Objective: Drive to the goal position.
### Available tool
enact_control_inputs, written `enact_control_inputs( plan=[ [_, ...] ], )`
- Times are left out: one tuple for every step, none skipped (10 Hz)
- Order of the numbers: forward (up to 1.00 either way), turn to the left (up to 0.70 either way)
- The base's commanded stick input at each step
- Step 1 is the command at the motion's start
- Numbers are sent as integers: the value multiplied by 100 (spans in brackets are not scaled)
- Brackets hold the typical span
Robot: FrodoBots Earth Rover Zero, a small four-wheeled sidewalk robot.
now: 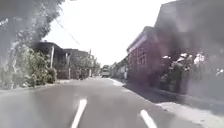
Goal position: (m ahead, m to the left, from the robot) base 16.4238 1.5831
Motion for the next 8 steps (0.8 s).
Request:
enact_control_inputs(
  plan=[
    [100, -24],
    [100, -38],
    [100, -38],
    [100, -32],
    [100, -14],
    [100, 0],
    [100, 0],
    [100, 0]
  ],
)
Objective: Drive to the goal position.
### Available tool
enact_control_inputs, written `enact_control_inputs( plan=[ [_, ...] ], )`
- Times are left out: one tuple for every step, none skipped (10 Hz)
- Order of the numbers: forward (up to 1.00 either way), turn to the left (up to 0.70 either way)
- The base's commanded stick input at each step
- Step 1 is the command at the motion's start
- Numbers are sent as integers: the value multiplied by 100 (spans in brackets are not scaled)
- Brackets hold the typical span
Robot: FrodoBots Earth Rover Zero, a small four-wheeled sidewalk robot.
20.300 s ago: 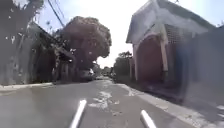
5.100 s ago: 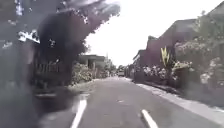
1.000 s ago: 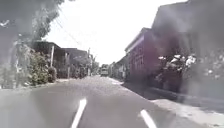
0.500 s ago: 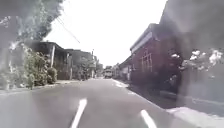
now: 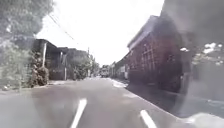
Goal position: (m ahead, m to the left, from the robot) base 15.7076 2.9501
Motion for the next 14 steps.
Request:
enact_control_inputs(
  plan=[
    [100, 0],
    [100, 0],
    [100, 0],
    [100, 0],
    [100, 0],
    [100, 0],
    [100, 0],
    [100, 0],
    [100, -1],
    [100, -10],
    [100, -39],
    [100, -29],
    [100, -2],
    [100, 0]
  ],
)
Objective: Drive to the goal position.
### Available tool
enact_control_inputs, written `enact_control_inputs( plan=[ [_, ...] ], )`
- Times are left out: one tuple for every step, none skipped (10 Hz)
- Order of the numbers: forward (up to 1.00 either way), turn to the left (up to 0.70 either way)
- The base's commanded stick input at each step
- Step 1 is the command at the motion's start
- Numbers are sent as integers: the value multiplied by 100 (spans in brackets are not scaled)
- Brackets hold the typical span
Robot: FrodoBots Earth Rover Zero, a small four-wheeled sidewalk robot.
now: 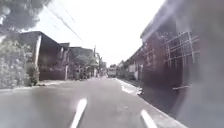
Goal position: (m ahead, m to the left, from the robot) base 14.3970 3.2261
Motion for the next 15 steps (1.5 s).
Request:
enact_control_inputs(
  plan=[
    [100, 0],
    [100, 0],
    [100, 0],
    [100, 0],
    [100, 0],
    [100, 0],
    [100, 0],
    [100, 0],
    [100, 0],
    [100, 0],
    [100, 0],
    [100, 0],
    [100, 0],
    [100, 0],
    [100, -25]
  ],
)
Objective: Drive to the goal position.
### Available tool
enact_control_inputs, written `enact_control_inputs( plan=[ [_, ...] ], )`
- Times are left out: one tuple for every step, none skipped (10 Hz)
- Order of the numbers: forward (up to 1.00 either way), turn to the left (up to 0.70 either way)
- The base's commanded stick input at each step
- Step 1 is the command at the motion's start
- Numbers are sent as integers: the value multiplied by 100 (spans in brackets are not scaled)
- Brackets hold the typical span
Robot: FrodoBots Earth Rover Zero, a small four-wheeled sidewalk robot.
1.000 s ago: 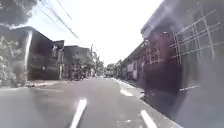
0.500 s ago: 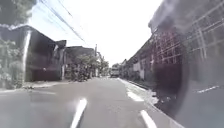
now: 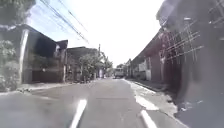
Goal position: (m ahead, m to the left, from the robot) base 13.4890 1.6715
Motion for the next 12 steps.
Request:
enact_control_inputs(
  plan=[
    [100, -37],
    [100, -38],
    [100, -38],
    [100, -11],
    [100, 0],
    [100, 0],
    [100, 0],
    [100, 0],
    [100, 0],
    [100, 0],
    [100, 0],
    [100, 0]
  ],
)
